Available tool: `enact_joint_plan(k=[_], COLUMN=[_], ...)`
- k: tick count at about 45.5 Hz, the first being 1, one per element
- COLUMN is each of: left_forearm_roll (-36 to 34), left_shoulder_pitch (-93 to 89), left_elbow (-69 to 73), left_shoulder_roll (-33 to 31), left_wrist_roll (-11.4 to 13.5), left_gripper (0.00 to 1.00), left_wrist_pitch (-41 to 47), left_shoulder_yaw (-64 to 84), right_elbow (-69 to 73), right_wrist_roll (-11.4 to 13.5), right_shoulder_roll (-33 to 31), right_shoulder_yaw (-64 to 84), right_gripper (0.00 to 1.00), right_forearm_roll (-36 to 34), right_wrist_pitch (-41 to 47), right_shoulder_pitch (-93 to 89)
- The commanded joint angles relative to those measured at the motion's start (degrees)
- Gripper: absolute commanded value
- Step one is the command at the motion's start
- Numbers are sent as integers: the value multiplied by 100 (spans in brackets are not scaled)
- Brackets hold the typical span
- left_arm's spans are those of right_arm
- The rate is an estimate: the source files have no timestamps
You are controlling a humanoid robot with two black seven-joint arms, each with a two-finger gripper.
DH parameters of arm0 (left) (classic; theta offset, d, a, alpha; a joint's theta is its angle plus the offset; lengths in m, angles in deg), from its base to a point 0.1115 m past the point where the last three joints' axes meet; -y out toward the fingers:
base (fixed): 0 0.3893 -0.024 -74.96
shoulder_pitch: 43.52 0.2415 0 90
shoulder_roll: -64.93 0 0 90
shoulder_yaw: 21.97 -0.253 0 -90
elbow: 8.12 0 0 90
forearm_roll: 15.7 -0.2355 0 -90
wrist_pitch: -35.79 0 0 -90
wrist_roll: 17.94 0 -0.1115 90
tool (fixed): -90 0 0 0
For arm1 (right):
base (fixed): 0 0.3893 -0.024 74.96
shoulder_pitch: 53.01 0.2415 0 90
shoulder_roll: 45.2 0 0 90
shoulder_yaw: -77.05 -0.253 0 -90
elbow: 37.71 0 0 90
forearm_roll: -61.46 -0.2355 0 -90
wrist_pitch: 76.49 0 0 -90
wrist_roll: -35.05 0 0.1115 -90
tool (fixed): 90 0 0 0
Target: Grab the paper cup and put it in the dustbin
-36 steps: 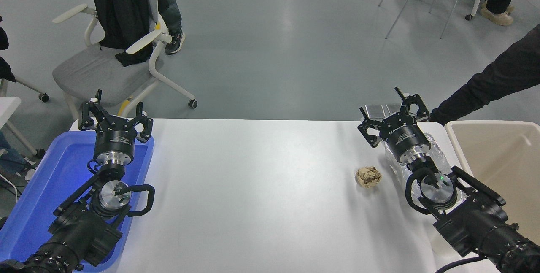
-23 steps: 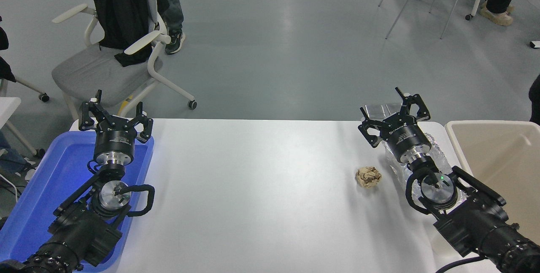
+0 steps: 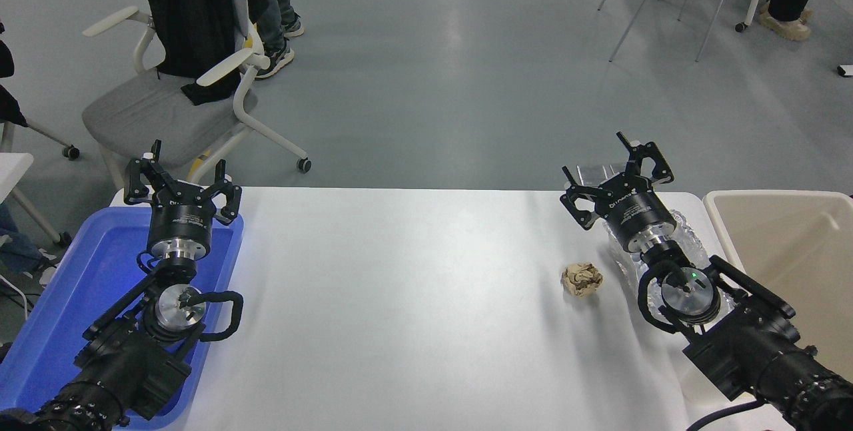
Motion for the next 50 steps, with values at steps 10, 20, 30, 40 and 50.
enact_joint_plan(k=[10, 20, 30, 40, 50], left_forearm_roll=[0, 0, 0, 0, 0], left_shoulder_pitch=[-8, -8, -8, 1, -8], left_elbow=[-1, -1, -1, -1, -1], left_shoulder_roll=[1, 10, 10, 1, 10], left_wrist_roll=[-3, 6, -3, -3, -3], left_gripper=[99, 99, 99, 99, 99], left_wrist_pitch=[0, 0, 0, 0, 0], left_shoulder_yaw=[-8, -8, -8, -8, -8], right_elbow=[726, 823, 1332, 2272, 3573], right_wrist_roll=[46, 46, 46, 37, 37], right_shoulder_roll=[-1084, -1550, -1744, -1718, -1437], right_shoulder_yaw=[2241, 4588, 6697, 8833, 10626], right_gripper=[100, 100, 100, 100, 100], right_forearm_roll=[636, 742, 1155, 1621, 1762], right_wrist_pitch=[-743, -699, -638, -541, 29], right_shoulder_pitch=[1754, 3116, 4487, 6086, 7915])
